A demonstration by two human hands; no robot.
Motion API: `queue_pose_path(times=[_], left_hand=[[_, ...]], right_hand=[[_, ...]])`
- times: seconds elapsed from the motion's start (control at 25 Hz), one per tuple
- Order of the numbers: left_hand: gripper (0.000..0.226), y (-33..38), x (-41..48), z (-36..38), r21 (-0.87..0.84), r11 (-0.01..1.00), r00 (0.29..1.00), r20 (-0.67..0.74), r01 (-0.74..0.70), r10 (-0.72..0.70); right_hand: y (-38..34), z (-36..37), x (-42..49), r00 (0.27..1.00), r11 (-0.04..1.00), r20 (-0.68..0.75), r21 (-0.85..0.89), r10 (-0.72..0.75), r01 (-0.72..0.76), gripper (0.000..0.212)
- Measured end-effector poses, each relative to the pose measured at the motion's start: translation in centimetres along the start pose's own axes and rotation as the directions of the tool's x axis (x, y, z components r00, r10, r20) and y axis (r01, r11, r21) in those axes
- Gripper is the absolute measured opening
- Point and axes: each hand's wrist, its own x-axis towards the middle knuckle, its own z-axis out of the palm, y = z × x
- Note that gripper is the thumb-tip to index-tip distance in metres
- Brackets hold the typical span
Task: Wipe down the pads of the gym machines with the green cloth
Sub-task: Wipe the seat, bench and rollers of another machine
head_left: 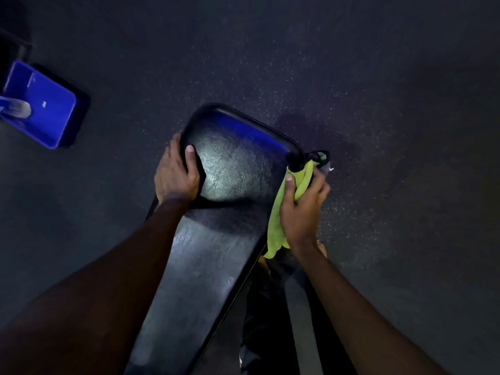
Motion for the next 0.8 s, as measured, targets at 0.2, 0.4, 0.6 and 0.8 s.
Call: queue_pose_path(times=[0.2,0.4,0.6,0.8], left_hand=[[0.057,-0.1,0.0,-0.1,0.011,0.999,0.999,-0.017,0.036,-0.035],[0.057,-0.1,-0.4,-0.5,-0.020,0.997,0.997,0.003,0.073,-0.073],[0.050,-1.0,-0.6,-1.1,-0.150,0.978,0.989,0.030,0.147,-0.144],[0.050,-4.8,-4.5,-1.4,-0.110,0.941,0.947,0.067,0.320,-0.315]], right_hand=[[-2.9,-0.6,2.6,0.968,0.866,0.092,-0.433,-0.232,0.249,0.046],[-6.9,0.6,5.0,0.870,0.557,0.390,-0.668,-0.303,0.494,0.044],[-12.0,5.4,8.8,0.732,0.411,0.608,-0.609,-0.308,0.679,0.047],[-16.2,12.2,7.8,0.542,0.092,0.796,-0.539,-0.270,0.837,0.049]])
